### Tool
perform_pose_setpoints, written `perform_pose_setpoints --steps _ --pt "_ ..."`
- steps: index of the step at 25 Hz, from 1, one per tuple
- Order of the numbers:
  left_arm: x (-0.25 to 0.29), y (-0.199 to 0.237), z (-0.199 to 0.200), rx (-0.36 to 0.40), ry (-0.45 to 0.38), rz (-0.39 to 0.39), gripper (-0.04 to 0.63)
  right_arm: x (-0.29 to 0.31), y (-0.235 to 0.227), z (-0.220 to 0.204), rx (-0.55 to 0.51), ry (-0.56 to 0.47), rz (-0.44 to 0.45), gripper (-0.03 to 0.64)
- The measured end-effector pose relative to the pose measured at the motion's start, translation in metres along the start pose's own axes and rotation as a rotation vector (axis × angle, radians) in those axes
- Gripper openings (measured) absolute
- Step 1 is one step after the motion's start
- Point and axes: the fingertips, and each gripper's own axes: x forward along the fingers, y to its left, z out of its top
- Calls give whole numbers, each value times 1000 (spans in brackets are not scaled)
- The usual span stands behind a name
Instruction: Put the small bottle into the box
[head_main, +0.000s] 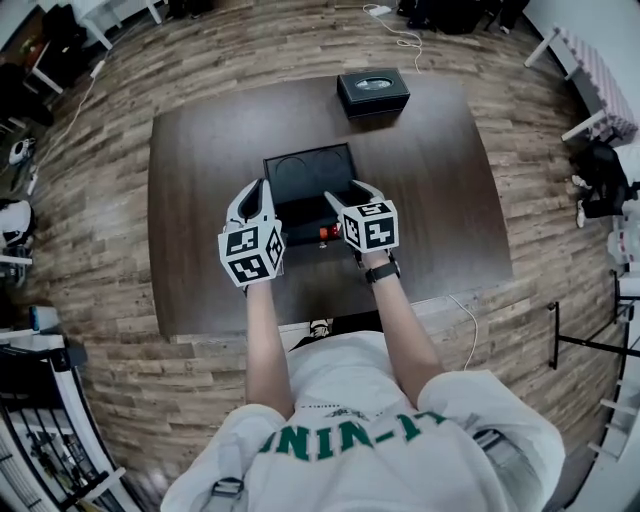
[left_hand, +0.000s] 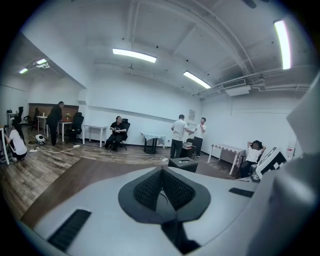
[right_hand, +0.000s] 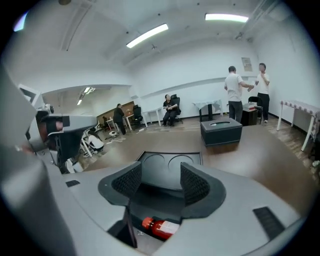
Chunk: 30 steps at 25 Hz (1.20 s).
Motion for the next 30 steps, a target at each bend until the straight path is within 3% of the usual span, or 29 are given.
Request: perform_pose_setpoints --steps 11,17,24,30 --pt "-56 -13 60 75 -122 -30 8 -97 26 98 -61 -300 -72 192" --pt "-85 -27 86 116 -188 -58 8 -151 51 135 -130 -438 -90 110" --pt "-103 -32 109 133 -236 -68 8 -176 66 155 -144 -513 -91 49" --pt "-100 -34 103 130 -233 -76 8 -176 70 153 -150 -509 -101 17"
